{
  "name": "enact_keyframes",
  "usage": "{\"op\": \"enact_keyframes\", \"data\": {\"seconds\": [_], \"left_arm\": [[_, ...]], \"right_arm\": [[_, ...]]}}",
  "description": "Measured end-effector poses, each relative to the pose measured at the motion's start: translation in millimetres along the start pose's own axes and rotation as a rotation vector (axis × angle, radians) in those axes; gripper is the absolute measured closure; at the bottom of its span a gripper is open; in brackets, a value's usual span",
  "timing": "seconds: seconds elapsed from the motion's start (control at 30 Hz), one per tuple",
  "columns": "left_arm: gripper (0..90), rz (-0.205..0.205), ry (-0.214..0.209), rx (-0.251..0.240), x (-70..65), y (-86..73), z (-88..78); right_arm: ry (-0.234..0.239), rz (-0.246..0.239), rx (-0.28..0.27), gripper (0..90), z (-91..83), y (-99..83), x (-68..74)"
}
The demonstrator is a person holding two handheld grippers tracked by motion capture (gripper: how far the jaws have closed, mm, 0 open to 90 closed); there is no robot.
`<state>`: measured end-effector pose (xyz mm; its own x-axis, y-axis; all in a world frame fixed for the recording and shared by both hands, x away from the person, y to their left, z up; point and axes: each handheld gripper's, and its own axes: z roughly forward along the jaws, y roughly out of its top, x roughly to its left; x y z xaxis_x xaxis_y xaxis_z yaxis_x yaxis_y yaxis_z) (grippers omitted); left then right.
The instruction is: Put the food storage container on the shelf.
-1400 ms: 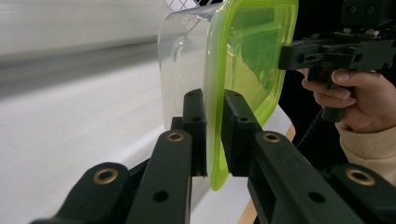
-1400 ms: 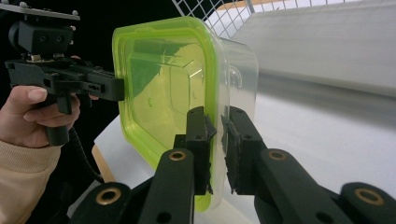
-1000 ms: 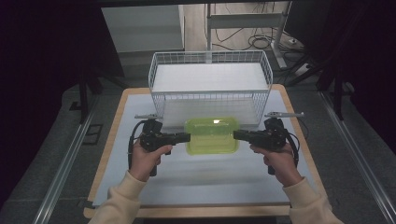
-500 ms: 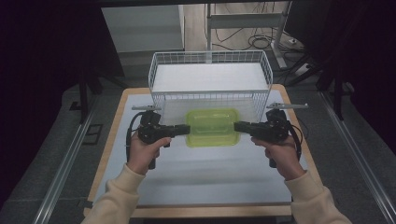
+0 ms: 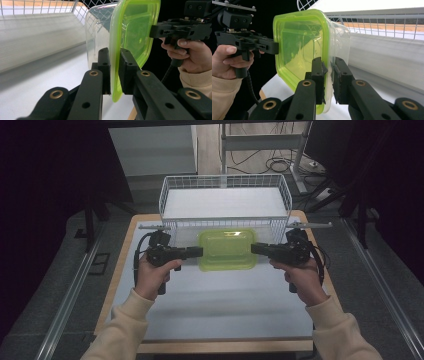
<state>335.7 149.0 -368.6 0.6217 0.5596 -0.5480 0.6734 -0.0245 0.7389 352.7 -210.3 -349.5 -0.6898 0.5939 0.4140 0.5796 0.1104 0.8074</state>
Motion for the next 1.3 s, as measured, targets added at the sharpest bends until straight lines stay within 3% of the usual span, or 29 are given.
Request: {"op": "enact_keyframes", "data": {"seconds": [1.3], "left_arm": [[81.7, 0.028, 0.024, -0.008, -3.5, 55.1, -0.6]], "right_arm": [[-0.027, -0.013, -0.033, 80.1, 0.3, 44.6, -9.0]]}}
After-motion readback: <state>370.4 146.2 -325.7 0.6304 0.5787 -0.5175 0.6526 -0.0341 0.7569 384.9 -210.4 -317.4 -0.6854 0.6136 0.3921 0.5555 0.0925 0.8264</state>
